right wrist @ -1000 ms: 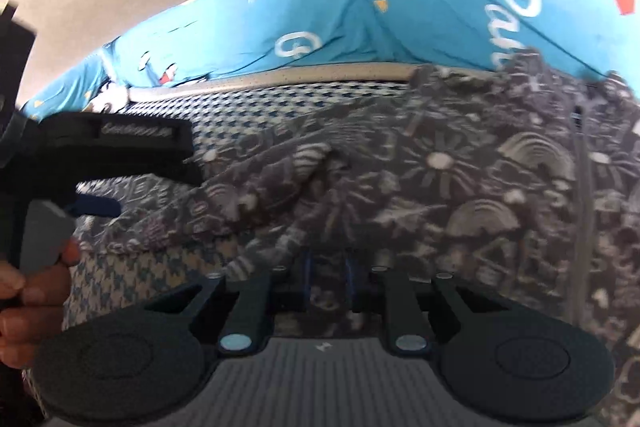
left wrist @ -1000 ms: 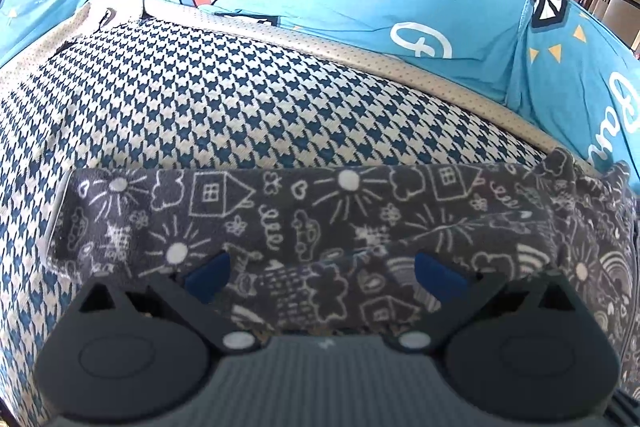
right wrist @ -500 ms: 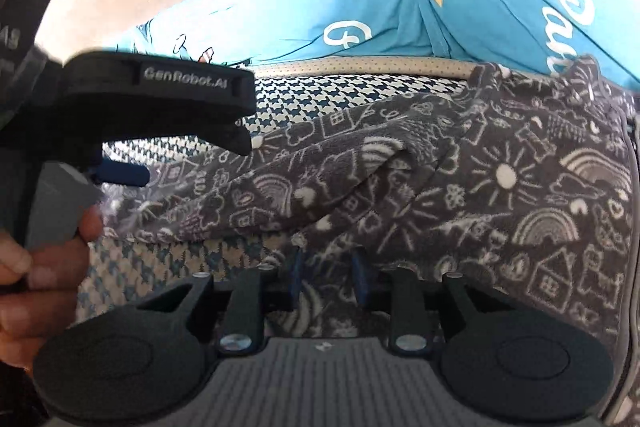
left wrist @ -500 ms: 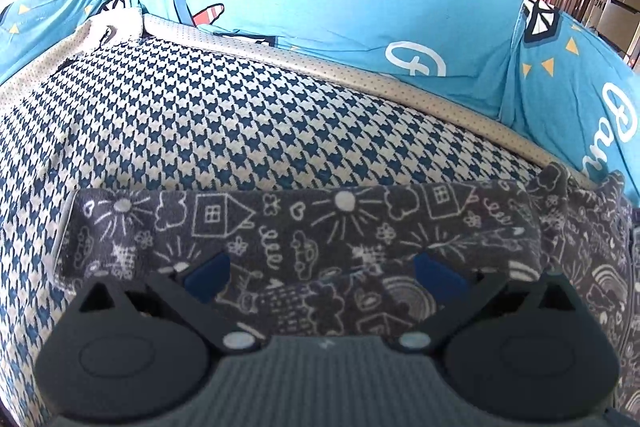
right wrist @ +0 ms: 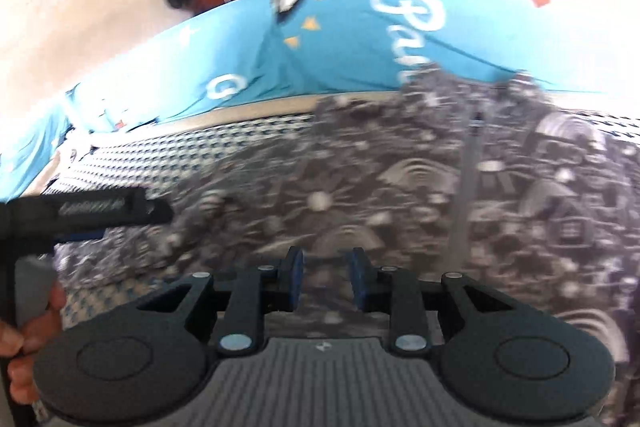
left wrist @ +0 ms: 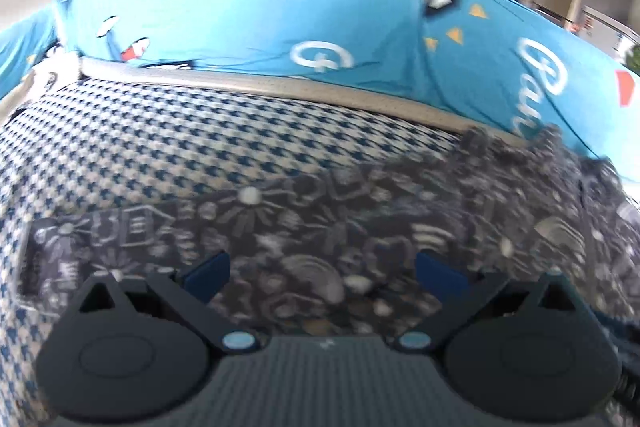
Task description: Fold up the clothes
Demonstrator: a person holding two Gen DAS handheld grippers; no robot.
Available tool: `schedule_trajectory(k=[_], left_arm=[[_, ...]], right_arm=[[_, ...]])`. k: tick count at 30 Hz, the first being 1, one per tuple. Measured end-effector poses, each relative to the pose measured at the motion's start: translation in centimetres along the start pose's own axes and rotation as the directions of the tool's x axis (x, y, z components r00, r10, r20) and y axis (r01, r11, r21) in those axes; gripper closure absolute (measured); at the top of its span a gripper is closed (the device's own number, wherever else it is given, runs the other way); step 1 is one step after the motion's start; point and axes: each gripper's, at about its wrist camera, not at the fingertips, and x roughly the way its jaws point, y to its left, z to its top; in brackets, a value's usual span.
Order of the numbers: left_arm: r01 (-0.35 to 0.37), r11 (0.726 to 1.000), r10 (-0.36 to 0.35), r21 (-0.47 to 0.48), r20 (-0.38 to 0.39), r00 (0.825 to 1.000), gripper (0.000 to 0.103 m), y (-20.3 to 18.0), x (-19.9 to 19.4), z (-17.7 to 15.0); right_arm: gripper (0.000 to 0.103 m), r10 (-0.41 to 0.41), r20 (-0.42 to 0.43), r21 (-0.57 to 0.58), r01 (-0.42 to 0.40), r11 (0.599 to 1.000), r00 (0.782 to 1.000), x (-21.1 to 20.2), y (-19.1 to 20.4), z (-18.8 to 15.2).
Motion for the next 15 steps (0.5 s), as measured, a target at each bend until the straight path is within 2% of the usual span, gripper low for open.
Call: schedule_trajectory(k=[6, 11, 15], left_arm=[[0.068, 0.989, -0.071, 0.129, 0.015, 0.997, 0.0, -3.2, -0.3, -1.8], [0.146, 0.963, -0.152, 0.226, 0.011, 0.988, 0.0, -5.8, -0.7, -3.2], [0.2, 0.937, -0.205, 0.287, -0.012, 0.979, 0.0, -7.6, -0.7, -4.3]], right_arm=[[0.075, -0.068, 0.029, 0.047, 0.067, 0.997, 0.997, -1.5, -4.1, 0.8], [0.075, -0.148, 0.06, 0.097, 0.142, 0.985, 0.987, -2.2, -7.7, 1.6], [0.075, -0.223, 0.088, 0.151, 0.208, 0.966, 0.971, -2.5, -10.7, 2.5]])
